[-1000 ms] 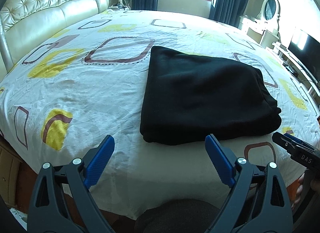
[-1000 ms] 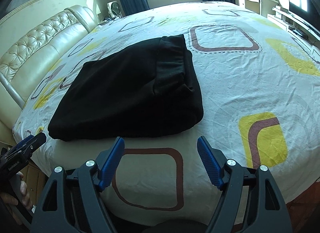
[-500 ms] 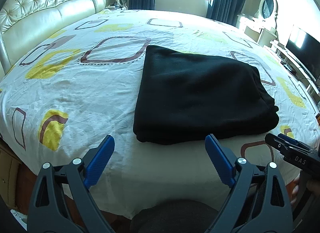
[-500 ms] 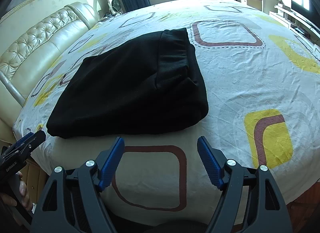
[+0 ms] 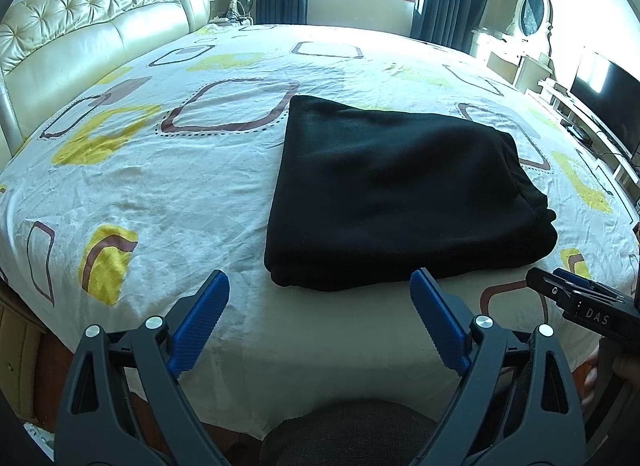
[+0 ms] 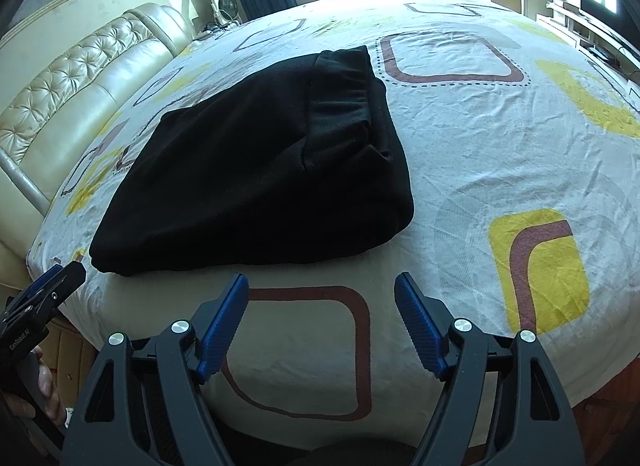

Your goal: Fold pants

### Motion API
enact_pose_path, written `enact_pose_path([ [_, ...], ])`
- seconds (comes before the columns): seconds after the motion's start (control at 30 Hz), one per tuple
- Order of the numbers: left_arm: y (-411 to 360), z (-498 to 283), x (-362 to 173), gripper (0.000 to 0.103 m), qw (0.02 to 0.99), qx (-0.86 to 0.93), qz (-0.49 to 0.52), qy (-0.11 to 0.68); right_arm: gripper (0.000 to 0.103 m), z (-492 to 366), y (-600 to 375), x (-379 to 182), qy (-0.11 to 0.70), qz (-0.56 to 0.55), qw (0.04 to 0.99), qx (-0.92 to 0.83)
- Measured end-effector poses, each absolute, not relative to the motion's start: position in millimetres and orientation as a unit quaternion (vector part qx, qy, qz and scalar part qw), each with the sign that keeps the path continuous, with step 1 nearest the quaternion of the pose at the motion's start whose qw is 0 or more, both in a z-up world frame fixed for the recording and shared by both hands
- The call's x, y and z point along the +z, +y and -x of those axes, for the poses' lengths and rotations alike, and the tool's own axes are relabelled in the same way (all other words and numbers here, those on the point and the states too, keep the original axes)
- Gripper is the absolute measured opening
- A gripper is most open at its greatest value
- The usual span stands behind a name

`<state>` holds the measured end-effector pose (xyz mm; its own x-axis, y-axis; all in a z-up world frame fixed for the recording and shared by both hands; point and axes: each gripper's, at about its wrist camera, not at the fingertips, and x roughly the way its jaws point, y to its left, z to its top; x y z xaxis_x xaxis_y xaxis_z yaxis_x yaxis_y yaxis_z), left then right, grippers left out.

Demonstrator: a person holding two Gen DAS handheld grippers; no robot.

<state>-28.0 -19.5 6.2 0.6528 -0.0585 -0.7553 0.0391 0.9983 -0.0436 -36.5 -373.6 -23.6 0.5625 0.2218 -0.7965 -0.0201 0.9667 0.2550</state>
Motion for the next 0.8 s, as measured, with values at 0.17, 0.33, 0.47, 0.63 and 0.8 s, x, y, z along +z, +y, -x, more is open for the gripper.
enact_pose_path([
  [0.17, -20, 28, 7, 0.092, 0.909, -0.025, 0.011, 0.416, 0.074, 36, -374, -24, 0.464, -0.109, 0.877, 0.069],
  [0.33, -21, 29, 8, 0.092, 0.911, -0.026, 0.008, 0.412, 0.074, 36, -372, -25, 0.467, -0.107, 0.875, 0.07],
  [0.47, -24, 30, 9, 0.092, 0.911, -0.023, 0.002, 0.412, 0.074, 35, -372, -26, 0.468, -0.108, 0.874, 0.071],
  [0.63, -27, 32, 12, 0.097, 0.915, -0.026, -0.005, 0.403, 0.074, 34, -372, -27, 0.471, -0.107, 0.873, 0.072],
  [0.8, -31, 33, 12, 0.097, 0.915, -0.023, -0.014, 0.402, 0.074, 34, -371, -29, 0.475, -0.107, 0.87, 0.073],
])
